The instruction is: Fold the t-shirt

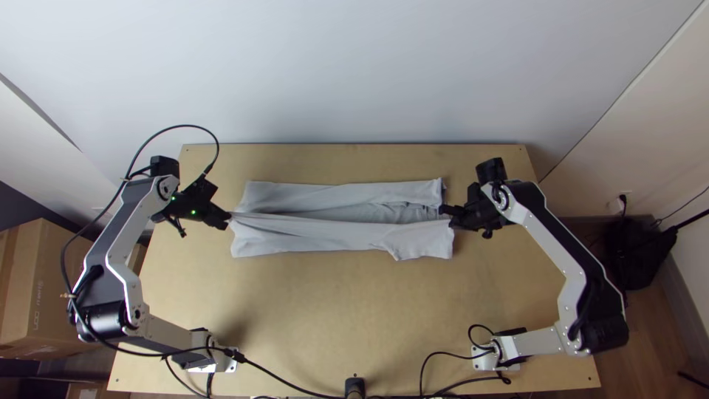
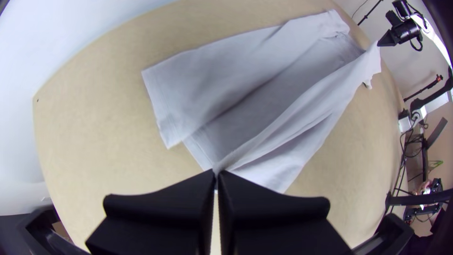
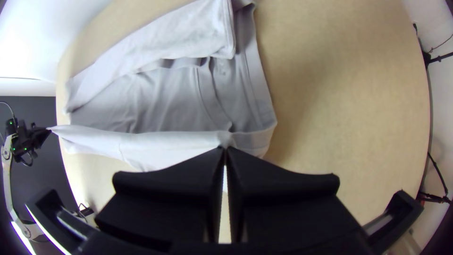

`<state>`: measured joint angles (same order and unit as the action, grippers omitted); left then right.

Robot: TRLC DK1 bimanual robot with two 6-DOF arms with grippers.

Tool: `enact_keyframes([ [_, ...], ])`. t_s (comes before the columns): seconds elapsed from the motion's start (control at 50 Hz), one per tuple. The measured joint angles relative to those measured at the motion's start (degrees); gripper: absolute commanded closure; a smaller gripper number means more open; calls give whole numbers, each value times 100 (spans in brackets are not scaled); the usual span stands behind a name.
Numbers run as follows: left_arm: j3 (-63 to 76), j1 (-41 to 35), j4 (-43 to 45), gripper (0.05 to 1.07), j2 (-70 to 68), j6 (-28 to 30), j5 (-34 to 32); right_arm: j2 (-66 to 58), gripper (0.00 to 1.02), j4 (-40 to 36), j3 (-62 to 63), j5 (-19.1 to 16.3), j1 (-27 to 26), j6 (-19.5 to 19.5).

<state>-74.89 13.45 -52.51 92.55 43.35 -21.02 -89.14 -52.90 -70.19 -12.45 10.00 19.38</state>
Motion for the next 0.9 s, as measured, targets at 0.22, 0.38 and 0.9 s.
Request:
enact_keyframes([
  [0.22,-940,-144,7,104,813,-144,0,-973,100,140,-822,63,0,-17],
  [0.38,-1517,-221,4,104,1335,-203,0,-1725,100,170,-1464,70,0,-17],
  [0.9,-2354,-404,50,96,2468,-424,35,-3366,100,190,-3021,275,-85,-17],
])
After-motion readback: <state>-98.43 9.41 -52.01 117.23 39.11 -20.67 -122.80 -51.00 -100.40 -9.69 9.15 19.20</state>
